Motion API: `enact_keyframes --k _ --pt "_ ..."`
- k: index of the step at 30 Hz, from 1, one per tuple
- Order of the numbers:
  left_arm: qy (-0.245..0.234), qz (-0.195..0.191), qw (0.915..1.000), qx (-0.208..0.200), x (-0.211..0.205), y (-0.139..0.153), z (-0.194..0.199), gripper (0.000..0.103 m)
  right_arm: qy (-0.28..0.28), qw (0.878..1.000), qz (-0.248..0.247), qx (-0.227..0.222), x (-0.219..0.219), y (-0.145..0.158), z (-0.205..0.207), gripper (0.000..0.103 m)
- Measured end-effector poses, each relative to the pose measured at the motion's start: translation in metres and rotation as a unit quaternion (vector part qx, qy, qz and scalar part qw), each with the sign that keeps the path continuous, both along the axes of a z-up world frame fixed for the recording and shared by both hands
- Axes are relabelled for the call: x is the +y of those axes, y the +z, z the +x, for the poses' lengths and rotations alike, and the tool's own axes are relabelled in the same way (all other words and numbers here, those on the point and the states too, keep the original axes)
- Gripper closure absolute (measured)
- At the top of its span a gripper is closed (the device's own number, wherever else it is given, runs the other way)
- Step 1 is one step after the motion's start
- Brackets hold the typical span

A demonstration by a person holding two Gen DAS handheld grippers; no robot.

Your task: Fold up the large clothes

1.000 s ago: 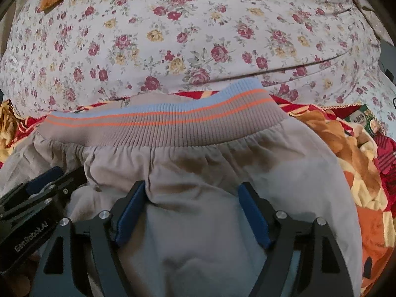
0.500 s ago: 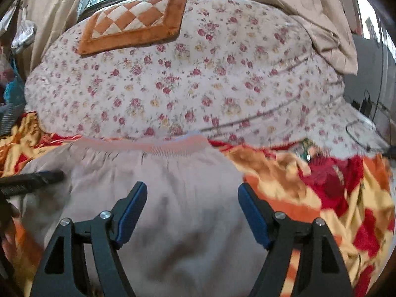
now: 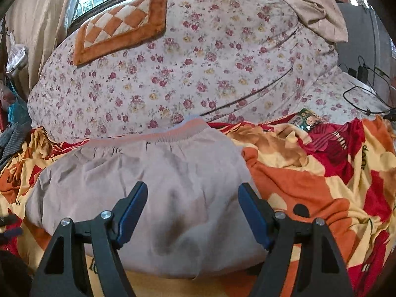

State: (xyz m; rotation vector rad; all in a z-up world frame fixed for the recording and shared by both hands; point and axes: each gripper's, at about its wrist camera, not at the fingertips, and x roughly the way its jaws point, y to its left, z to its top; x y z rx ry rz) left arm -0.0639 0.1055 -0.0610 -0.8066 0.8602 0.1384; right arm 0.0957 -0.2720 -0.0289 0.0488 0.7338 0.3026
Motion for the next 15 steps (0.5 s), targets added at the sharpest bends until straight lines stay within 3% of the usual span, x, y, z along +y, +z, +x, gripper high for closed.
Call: enact_keyframes --k 5,10,15 --pt "-0.011 -0.028 0.9995 -0.003 -0.004 -0.025 0.024 0.04 -0.001 1.0 0.006 0.009 -0.002 -0.003 0.002 0.024" --pt "0.022 -0.043 0.9984 -0.029 0.009 -0.026 0.037 0.038 0.003 1.0 0.009 0.017 -0.002 -0.006 0.005 0.024" --pt "0.033 -0.087 0.9949 -0.04 0.033 -0.021 0.068 0.042 0.009 1.0 0.001 0.021 0.001 -0.009 0.006 0.024"
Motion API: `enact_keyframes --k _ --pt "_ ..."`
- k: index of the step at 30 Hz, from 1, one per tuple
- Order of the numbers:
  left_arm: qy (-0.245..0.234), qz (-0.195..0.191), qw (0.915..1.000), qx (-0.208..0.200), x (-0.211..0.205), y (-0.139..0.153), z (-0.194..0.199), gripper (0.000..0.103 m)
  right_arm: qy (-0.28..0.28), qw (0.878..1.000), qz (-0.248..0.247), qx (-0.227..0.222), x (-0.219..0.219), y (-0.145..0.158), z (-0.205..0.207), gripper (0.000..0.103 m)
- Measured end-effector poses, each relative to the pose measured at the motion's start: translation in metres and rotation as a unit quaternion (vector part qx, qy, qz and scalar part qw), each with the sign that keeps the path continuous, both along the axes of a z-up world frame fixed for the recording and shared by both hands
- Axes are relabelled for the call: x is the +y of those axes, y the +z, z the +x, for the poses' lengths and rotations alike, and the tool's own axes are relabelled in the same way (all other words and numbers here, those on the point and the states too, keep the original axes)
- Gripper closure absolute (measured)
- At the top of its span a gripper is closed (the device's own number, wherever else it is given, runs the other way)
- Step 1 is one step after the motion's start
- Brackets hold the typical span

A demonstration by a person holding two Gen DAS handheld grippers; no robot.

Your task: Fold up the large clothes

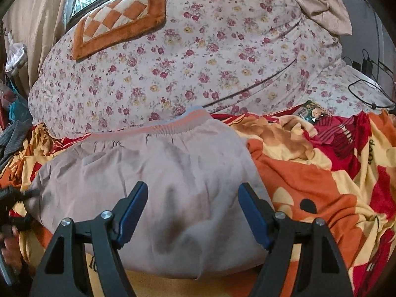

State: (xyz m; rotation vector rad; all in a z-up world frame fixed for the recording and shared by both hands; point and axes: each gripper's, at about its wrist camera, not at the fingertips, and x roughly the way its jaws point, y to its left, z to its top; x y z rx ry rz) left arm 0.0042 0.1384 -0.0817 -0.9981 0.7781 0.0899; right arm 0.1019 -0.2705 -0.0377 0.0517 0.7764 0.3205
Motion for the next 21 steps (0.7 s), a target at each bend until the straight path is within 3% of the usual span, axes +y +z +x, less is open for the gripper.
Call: enact_keyframes --k 3,7,12,13,15,16,19,21 --pt "-0.002 0.009 0.9999 -0.007 0.013 0.01 0.014 0.057 -0.001 1.0 -0.001 0.002 0.0 -0.001 0.001 0.024" --pt "-0.022 0.003 0.9994 0.028 0.023 -0.005 0.032 0.059 -0.002 1.0 0.0 0.003 -0.001 -0.002 0.003 0.024" --pt "-0.023 -0.025 0.9993 0.016 0.03 -0.011 0.033 0.059 -0.001 1.0 0.001 0.005 0.0 -0.003 0.004 0.024" --pt "-0.022 -0.023 0.9994 0.014 0.03 -0.01 0.033 0.066 -0.001 1.0 0.001 0.005 0.0 -0.003 0.004 0.024" --pt "-0.033 0.002 0.9993 0.016 0.027 -0.004 0.035 0.093 -0.006 1.0 0.0 0.002 -0.001 -0.002 0.004 0.024" --pt "-0.036 0.031 0.9987 0.02 0.023 0.002 0.036 0.099 -0.012 1.0 0.002 -0.003 -0.004 0.0 0.004 0.024" --pt "-0.047 0.108 0.9931 0.0 0.005 0.028 0.035 0.102 -0.039 0.999 0.018 -0.022 -0.018 0.012 -0.002 0.024" --pt "-0.061 0.132 0.989 -0.027 -0.01 0.047 0.037 0.102 -0.063 0.997 0.037 -0.03 -0.034 0.023 -0.007 0.024"
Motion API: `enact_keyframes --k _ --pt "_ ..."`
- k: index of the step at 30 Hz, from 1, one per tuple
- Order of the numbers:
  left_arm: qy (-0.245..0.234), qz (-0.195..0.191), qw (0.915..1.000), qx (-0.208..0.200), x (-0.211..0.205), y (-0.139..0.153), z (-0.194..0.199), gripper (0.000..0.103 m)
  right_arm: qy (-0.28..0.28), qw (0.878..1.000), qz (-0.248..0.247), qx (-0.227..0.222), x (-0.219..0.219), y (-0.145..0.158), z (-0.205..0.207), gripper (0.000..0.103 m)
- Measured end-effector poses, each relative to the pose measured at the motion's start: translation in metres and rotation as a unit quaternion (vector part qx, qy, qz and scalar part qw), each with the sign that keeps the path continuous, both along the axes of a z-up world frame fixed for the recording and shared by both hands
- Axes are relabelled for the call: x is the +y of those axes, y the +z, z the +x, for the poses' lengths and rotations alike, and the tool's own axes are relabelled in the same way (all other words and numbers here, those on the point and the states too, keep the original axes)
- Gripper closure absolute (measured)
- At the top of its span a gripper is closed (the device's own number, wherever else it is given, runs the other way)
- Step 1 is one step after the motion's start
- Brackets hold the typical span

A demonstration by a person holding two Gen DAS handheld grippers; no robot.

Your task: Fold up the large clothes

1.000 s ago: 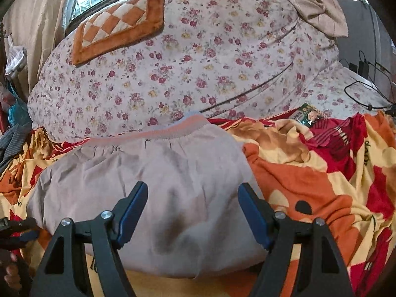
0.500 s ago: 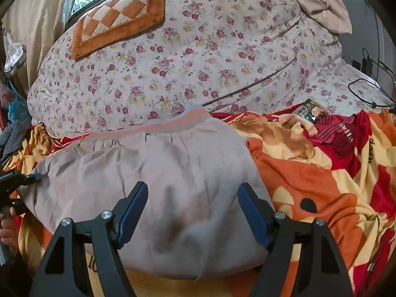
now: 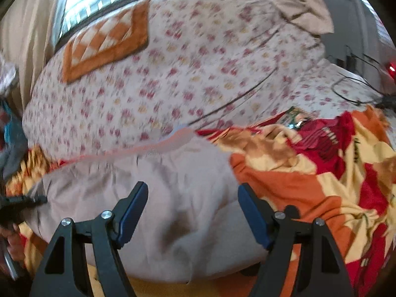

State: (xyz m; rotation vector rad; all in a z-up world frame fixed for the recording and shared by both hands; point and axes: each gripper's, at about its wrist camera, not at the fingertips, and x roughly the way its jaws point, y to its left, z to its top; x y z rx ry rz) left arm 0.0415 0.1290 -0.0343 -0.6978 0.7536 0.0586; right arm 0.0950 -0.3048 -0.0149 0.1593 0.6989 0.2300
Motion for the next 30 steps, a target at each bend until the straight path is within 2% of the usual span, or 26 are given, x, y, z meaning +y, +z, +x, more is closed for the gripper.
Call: enact_keyframes --k 4,8,13,17,21,24,29,30 --pt "-0.048 0.008 0.9969 -0.062 -0.039 0.04 0.012 0.102 -0.062 0.998 -0.014 0.009 -0.026 0.01 -0.007 0.024" --pt "-0.094 -0.02 0.9912 -0.091 -0.091 0.058 0.043 0.102 -0.091 0.994 -0.042 0.044 -0.055 -0.001 -0.002 0.024" --pt "-0.125 -0.037 0.9888 -0.073 -0.163 0.049 0.085 0.102 -0.099 0.991 -0.04 0.076 -0.093 -0.029 -0.001 0.024" --pt "-0.144 -0.041 0.9867 -0.063 -0.216 0.044 0.098 0.102 -0.122 0.986 -0.01 0.112 -0.123 -0.056 0.005 0.024" --pt "-0.165 -0.023 0.985 -0.047 -0.262 0.041 0.107 0.102 -0.133 0.981 0.043 0.136 -0.143 -0.072 0.012 0.025" --pt "-0.168 0.016 0.9854 -0.023 -0.285 0.028 0.113 0.102 -0.12 0.982 0.049 0.14 -0.14 -0.076 0.014 0.025" --pt "-0.17 0.041 0.9845 0.012 -0.306 -0.011 0.125 0.1 -0.114 0.982 0.053 0.139 -0.136 -0.076 0.015 0.025" --pt "-0.171 0.046 0.9841 0.01 -0.309 -0.014 0.125 0.096 -0.115 0.982 0.057 0.139 -0.137 -0.077 0.015 0.025"
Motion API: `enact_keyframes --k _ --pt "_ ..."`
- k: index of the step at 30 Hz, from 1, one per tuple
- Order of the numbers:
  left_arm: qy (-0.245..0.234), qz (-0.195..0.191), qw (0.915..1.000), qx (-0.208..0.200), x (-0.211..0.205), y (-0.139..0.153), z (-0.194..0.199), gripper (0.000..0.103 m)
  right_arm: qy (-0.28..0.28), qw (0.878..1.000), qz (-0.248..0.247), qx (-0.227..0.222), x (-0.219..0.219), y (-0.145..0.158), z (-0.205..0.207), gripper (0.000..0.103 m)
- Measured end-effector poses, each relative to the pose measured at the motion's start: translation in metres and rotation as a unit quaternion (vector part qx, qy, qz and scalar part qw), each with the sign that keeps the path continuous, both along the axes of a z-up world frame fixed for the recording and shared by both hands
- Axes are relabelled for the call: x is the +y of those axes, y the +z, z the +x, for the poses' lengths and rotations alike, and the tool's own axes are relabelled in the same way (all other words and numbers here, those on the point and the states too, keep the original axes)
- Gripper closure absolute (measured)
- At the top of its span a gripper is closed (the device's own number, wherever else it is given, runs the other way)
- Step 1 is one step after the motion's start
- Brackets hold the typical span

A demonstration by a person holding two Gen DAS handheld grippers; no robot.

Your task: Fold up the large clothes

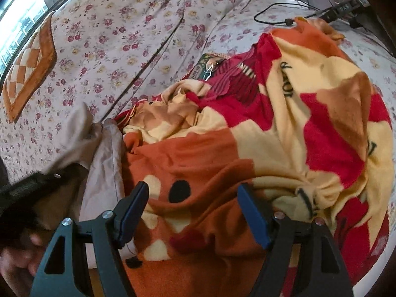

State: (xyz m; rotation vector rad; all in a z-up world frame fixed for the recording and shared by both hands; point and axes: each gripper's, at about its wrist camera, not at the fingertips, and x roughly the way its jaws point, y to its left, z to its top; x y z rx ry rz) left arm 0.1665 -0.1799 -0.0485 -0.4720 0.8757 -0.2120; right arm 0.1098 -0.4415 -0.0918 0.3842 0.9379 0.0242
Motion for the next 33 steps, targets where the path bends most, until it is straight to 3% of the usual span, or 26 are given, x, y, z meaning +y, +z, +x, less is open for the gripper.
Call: enact_keyframes --k 3,9,12,14,17,20,23,26,27,28,30,32,33 --pt "-0.013 -0.006 0.9998 -0.012 -0.001 -0.001 -0.007 0.086 -0.007 1.0 0.004 0.0 -0.003 -0.001 0.0 0.025" --pt "-0.031 -0.069 0.9971 -0.002 0.012 0.026 -0.03 0.064 -0.03 0.999 -0.002 -0.026 -0.011 0.006 -0.005 0.025" --pt "-0.051 -0.099 0.9936 -0.02 0.028 0.049 -0.052 0.061 -0.033 0.998 -0.02 -0.057 -0.01 0.019 -0.013 0.025" --pt "-0.051 -0.09 0.9938 -0.041 0.05 0.066 -0.068 0.06 -0.031 0.995 -0.029 -0.085 -0.007 0.03 -0.02 0.025" --pt "-0.002 -0.051 0.9971 -0.057 0.092 0.072 -0.085 0.059 0.021 0.988 -0.044 -0.147 0.011 0.047 -0.027 0.026" --pt "0.018 -0.033 0.9982 -0.046 0.124 0.052 -0.088 0.059 0.121 0.97 -0.035 -0.209 0.038 0.065 -0.039 0.027" --pt "0.027 -0.038 0.9985 -0.031 0.141 0.026 -0.092 0.072 0.193 0.956 0.007 -0.222 0.055 0.072 -0.043 0.027" --pt "0.046 -0.04 0.998 -0.019 0.148 0.01 -0.099 0.081 0.23 0.941 0.009 -0.249 0.079 0.084 -0.042 0.031" --pt "0.046 -0.039 0.998 -0.019 0.146 0.008 -0.1 0.087 0.25 0.935 0.001 -0.251 0.094 0.089 -0.039 0.041" --pt "0.042 -0.037 0.9983 -0.019 0.144 0.008 -0.101 0.089 0.268 0.931 0.002 -0.249 0.109 0.091 -0.036 0.065" --pt "0.026 -0.01 0.9994 -0.02 0.136 0.009 -0.103 0.09 0.306 0.925 0.005 -0.227 0.135 0.087 -0.024 0.089" --pt "0.017 0.01 0.9997 -0.013 0.131 0.005 -0.103 0.09 0.301 0.928 -0.035 -0.216 0.153 0.083 -0.021 0.089" --pt "0.013 0.015 0.9998 -0.002 0.128 0.001 -0.101 0.09 0.293 0.936 -0.059 -0.187 0.16 0.073 -0.011 0.089"
